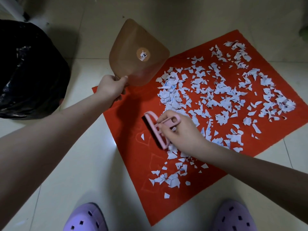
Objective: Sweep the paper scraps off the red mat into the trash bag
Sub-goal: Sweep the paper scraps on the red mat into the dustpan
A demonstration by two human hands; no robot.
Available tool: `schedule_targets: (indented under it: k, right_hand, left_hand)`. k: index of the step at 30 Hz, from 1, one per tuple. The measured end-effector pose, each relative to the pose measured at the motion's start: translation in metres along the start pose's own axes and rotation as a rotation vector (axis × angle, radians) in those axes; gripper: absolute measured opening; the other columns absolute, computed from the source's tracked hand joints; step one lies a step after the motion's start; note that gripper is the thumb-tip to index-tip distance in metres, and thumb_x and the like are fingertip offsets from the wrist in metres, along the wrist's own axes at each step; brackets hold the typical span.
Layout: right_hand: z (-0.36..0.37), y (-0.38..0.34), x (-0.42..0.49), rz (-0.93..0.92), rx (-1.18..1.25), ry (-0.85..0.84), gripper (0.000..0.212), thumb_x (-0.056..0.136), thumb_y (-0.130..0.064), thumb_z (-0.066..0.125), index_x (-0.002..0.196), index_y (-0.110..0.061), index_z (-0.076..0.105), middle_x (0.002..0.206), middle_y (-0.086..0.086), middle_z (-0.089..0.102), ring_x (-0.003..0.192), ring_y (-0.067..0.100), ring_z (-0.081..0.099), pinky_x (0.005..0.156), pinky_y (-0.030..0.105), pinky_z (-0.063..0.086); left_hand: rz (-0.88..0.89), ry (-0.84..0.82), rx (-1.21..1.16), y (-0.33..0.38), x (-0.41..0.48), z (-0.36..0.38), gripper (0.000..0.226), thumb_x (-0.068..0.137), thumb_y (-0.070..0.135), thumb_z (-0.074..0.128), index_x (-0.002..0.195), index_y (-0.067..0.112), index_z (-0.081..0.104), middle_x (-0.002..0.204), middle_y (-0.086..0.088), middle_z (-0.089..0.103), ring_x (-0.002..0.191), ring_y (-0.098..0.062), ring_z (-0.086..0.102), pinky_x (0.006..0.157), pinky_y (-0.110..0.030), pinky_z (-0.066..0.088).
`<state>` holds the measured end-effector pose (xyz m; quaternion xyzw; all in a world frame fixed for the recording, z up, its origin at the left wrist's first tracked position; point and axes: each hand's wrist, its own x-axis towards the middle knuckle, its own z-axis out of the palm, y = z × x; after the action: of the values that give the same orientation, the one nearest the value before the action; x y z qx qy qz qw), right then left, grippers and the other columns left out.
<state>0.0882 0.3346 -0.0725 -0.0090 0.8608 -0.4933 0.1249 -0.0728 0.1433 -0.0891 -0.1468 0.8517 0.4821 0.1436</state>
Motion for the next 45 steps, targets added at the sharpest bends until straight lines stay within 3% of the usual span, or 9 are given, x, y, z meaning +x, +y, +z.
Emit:
schedule_targets:
  k: [5, 9, 12, 19, 25, 31, 34, 37, 45]
  right_hand:
    - [0.014, 0.005, -0.005, 0.089, 0.008, -0.204, 0.009, 0.094, -0.018, 0.054, 0.089, -0.016, 0.061, 0.071, 0.009, 0.066, 0.057, 0.024, 0.057, 0.056, 0.038, 0.049]
    - [0.001, 0.01, -0.002, 0.038, -0.13, 0.048, 0.009, 0.096, -0.02, 0.051, 0.094, -0.018, 0.059, 0.083, -0.001, 0.063, 0.064, 0.009, 0.059, 0.057, 0.02, 0.045]
    - [-0.005, 0.005, -0.007, -0.028, -0.077, 0.111, 0.007, 0.095, -0.017, 0.052, 0.092, -0.018, 0.059, 0.085, -0.003, 0.06, 0.069, 0.011, 0.059, 0.061, 0.023, 0.045]
    - [0.022, 0.0, -0.014, -0.092, -0.104, -0.248, 0.008, 0.094, -0.016, 0.055, 0.09, -0.011, 0.061, 0.079, -0.005, 0.056, 0.063, -0.003, 0.052, 0.057, 0.011, 0.038]
    - [0.019, 0.005, -0.023, -0.187, -0.188, 0.015, 0.012, 0.096, -0.023, 0.047, 0.096, -0.015, 0.056, 0.092, -0.003, 0.05, 0.067, 0.015, 0.054, 0.064, 0.027, 0.044]
    - [0.025, 0.004, -0.021, -0.088, -0.05, -0.144, 0.005, 0.094, -0.02, 0.053, 0.09, -0.02, 0.056, 0.086, -0.014, 0.051, 0.076, 0.003, 0.052, 0.066, 0.011, 0.038]
    - [0.03, 0.006, -0.012, -0.038, -0.036, -0.19, 0.008, 0.095, -0.019, 0.053, 0.088, -0.021, 0.053, 0.078, -0.014, 0.051, 0.063, -0.003, 0.049, 0.058, 0.01, 0.035]
    - [0.025, 0.011, -0.003, 0.029, -0.031, -0.143, 0.009, 0.095, -0.013, 0.053, 0.086, -0.014, 0.054, 0.067, -0.01, 0.049, 0.048, 0.002, 0.042, 0.048, 0.013, 0.033]
    - [0.001, 0.009, -0.015, -0.085, -0.031, 0.033, 0.01, 0.094, -0.011, 0.05, 0.086, -0.014, 0.053, 0.087, -0.003, 0.051, 0.067, 0.011, 0.054, 0.061, 0.019, 0.043]
  left_hand:
    - [-0.002, -0.01, 0.007, 0.003, -0.001, 0.002, 0.036, 0.092, 0.036, 0.054, 0.065, 0.013, 0.057, 0.055, -0.005, 0.054, 0.025, -0.01, 0.038, 0.047, -0.026, 0.034]
    - [0.007, -0.012, 0.002, 0.002, -0.001, 0.002, 0.037, 0.091, 0.036, 0.054, 0.064, 0.012, 0.058, 0.054, -0.005, 0.054, 0.029, -0.014, 0.039, 0.046, -0.026, 0.034]
    - [0.005, -0.014, 0.008, 0.0, 0.0, 0.0, 0.038, 0.091, 0.037, 0.054, 0.064, 0.011, 0.058, 0.053, -0.005, 0.054, 0.032, -0.016, 0.041, 0.047, -0.027, 0.035]
    - [-0.001, -0.008, 0.022, 0.0, -0.001, 0.003, 0.037, 0.091, 0.036, 0.055, 0.064, 0.011, 0.057, 0.054, -0.006, 0.055, 0.032, -0.015, 0.041, 0.047, -0.026, 0.036]
    - [0.001, -0.014, 0.024, 0.001, -0.002, 0.002, 0.036, 0.092, 0.036, 0.054, 0.067, 0.011, 0.059, 0.055, -0.006, 0.055, 0.036, -0.017, 0.043, 0.047, -0.027, 0.037]
    - [0.002, -0.006, 0.029, -0.001, -0.001, 0.002, 0.038, 0.092, 0.036, 0.054, 0.064, 0.01, 0.057, 0.056, -0.007, 0.055, 0.035, -0.018, 0.042, 0.047, -0.027, 0.036]
    - [-0.002, -0.007, 0.056, 0.001, -0.002, 0.004, 0.038, 0.092, 0.037, 0.054, 0.063, 0.012, 0.056, 0.055, -0.005, 0.054, 0.032, -0.014, 0.042, 0.047, -0.026, 0.037]
    - [0.0, 0.004, 0.071, -0.001, -0.001, 0.003, 0.038, 0.091, 0.038, 0.055, 0.063, 0.012, 0.056, 0.055, -0.005, 0.055, 0.034, -0.015, 0.042, 0.045, -0.025, 0.036]
    - [-0.002, 0.006, 0.061, -0.005, 0.0, -0.002, 0.038, 0.091, 0.036, 0.055, 0.063, 0.011, 0.056, 0.054, -0.006, 0.055, 0.032, -0.014, 0.042, 0.043, -0.025, 0.034]
